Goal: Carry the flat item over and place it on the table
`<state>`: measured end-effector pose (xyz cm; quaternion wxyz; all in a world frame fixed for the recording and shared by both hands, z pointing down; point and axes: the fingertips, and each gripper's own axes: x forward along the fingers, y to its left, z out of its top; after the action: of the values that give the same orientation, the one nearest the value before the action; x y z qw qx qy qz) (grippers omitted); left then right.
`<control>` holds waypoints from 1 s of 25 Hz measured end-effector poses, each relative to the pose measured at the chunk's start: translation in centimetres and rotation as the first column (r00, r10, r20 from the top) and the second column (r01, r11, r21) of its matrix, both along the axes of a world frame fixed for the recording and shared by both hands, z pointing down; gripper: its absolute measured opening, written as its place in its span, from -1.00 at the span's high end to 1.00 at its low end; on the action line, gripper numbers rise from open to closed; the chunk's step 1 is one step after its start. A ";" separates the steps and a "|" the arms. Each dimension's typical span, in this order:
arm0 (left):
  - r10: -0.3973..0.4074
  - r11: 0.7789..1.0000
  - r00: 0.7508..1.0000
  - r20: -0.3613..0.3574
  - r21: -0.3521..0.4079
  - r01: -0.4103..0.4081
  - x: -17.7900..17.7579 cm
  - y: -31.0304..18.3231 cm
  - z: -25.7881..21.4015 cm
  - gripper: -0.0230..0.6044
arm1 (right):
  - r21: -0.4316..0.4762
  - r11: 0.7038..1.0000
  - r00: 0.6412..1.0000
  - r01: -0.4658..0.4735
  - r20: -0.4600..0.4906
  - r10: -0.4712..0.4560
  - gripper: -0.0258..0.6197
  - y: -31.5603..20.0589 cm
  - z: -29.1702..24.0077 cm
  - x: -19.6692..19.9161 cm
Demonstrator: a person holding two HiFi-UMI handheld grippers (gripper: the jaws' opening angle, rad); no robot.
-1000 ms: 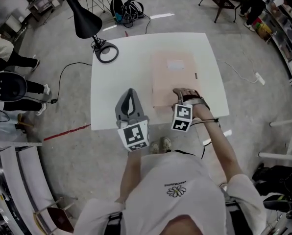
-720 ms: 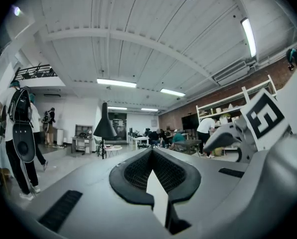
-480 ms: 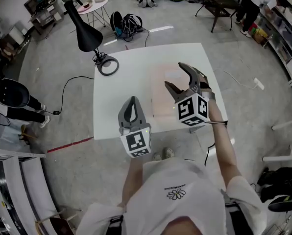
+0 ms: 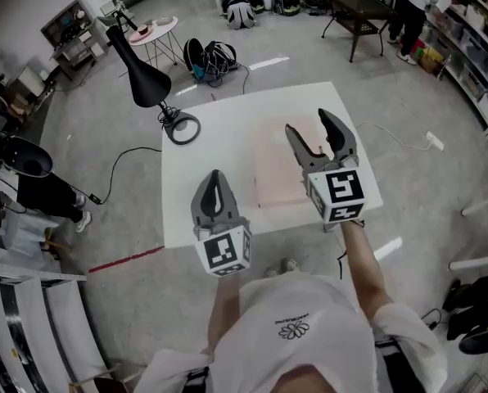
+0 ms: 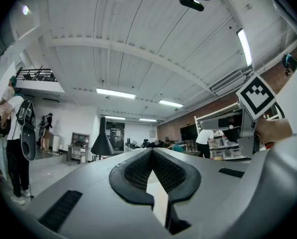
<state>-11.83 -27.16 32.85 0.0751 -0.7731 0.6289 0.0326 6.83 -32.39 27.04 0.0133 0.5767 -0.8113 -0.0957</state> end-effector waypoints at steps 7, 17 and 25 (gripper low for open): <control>0.010 0.998 1.000 0.005 0.058 -0.011 0.4 0.6 -1.6 0.88 | 0.054 0.989 0.989 -0.138 0.060 0.135 0.81 2.7 1.7 1.0; 0.042 0.997 0.999 0.015 0.061 -0.043 1.9 0.5 -1.1 0.88 | -0.035 0.986 0.985 -0.165 0.044 0.166 0.88 4.8 6.5 0.4; 0.071 0.995 0.997 0.024 0.069 -0.072 3.1 0.4 -1.6 0.88 | -0.035 0.982 0.981 -0.185 0.045 0.187 0.88 5.0 6.3 1.2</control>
<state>-8.70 -26.74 31.29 0.1075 -0.7924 0.5984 0.0491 7.98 -27.43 33.34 0.0115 0.6519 -0.7552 -0.0674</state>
